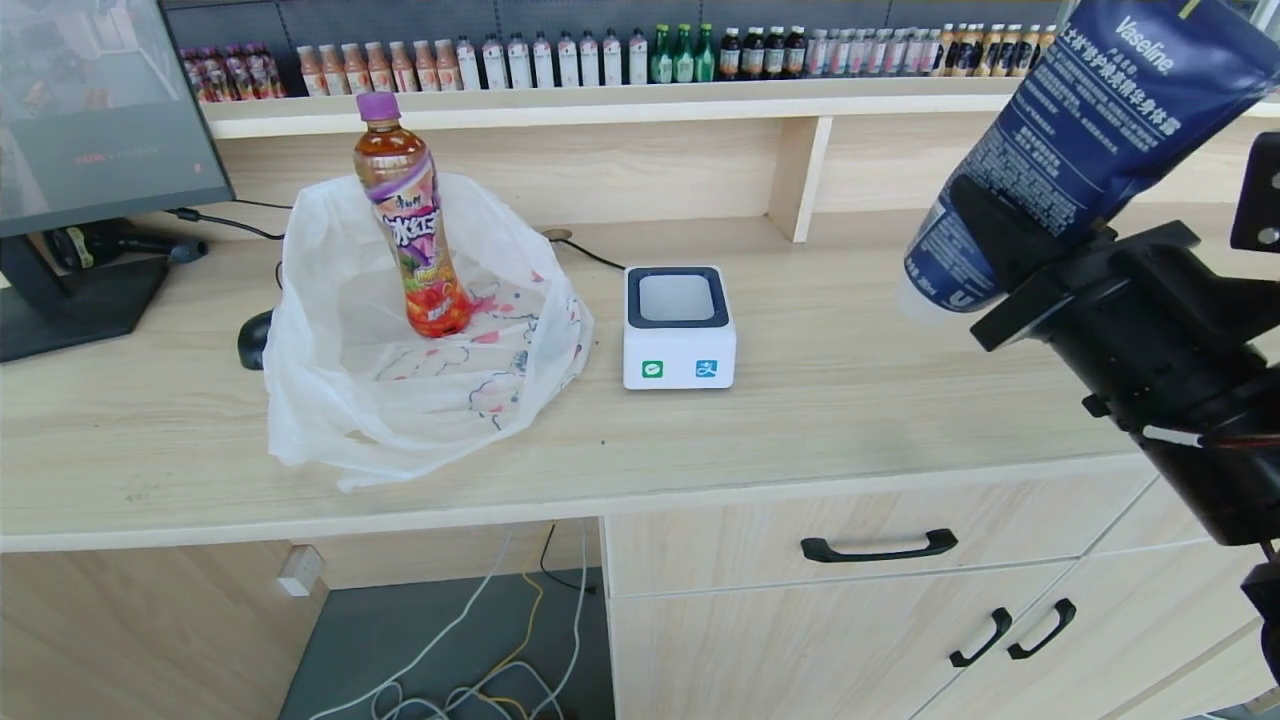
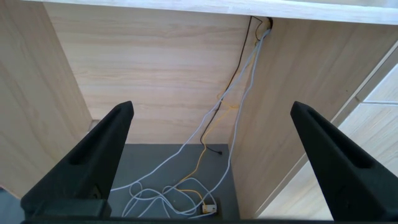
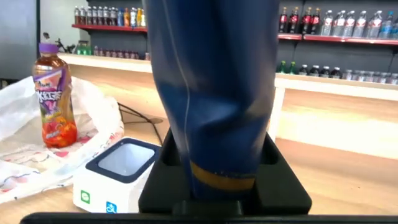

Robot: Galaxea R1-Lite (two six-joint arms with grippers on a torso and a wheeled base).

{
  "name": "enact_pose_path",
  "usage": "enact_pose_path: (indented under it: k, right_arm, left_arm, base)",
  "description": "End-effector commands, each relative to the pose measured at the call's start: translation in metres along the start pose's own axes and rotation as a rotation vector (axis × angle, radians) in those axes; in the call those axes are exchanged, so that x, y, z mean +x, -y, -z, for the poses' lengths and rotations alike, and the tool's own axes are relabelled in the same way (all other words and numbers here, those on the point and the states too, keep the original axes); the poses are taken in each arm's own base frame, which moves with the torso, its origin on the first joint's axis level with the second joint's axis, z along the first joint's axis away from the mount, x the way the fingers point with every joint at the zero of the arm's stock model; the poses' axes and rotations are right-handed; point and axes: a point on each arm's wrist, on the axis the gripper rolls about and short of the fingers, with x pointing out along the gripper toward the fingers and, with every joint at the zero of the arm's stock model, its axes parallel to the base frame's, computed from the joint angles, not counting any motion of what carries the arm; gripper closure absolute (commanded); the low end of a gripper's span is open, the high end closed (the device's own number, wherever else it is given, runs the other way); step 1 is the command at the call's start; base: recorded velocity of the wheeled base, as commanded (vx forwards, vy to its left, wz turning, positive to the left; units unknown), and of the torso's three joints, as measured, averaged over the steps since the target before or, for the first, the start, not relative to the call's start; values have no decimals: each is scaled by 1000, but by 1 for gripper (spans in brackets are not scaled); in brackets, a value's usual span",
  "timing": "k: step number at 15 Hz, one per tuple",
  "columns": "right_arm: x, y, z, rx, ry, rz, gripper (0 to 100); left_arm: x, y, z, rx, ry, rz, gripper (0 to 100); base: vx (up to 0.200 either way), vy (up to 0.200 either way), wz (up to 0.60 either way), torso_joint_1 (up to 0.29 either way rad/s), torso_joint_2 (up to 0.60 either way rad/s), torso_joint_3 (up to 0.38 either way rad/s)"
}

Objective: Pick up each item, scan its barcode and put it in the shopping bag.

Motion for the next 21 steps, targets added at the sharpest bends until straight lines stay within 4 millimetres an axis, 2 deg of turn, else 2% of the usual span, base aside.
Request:
enact_pose_path:
  k: [1,6,10,21]
  right_arm:
    - [-6,-1,4,-20,-27,-2,100]
    - [8,8,6,-22,-6,60,100]
    - [7,14,10,-27,-20,81,100]
    - [7,14,13,-18,-27,80,100]
  left_arm:
    - [0,0,0,-1,0,0,0]
    - [0,0,0,-2,0,0,0]
    - [0,0,0,-1,0,0,0]
    - [0,0,0,-2,0,0,0]
  base:
    - [0,0,0,0,0,0]
    - [0,0,0,0,0,0]
    - [0,200,0,11,-1,4]
    - [0,200,0,3,3,3]
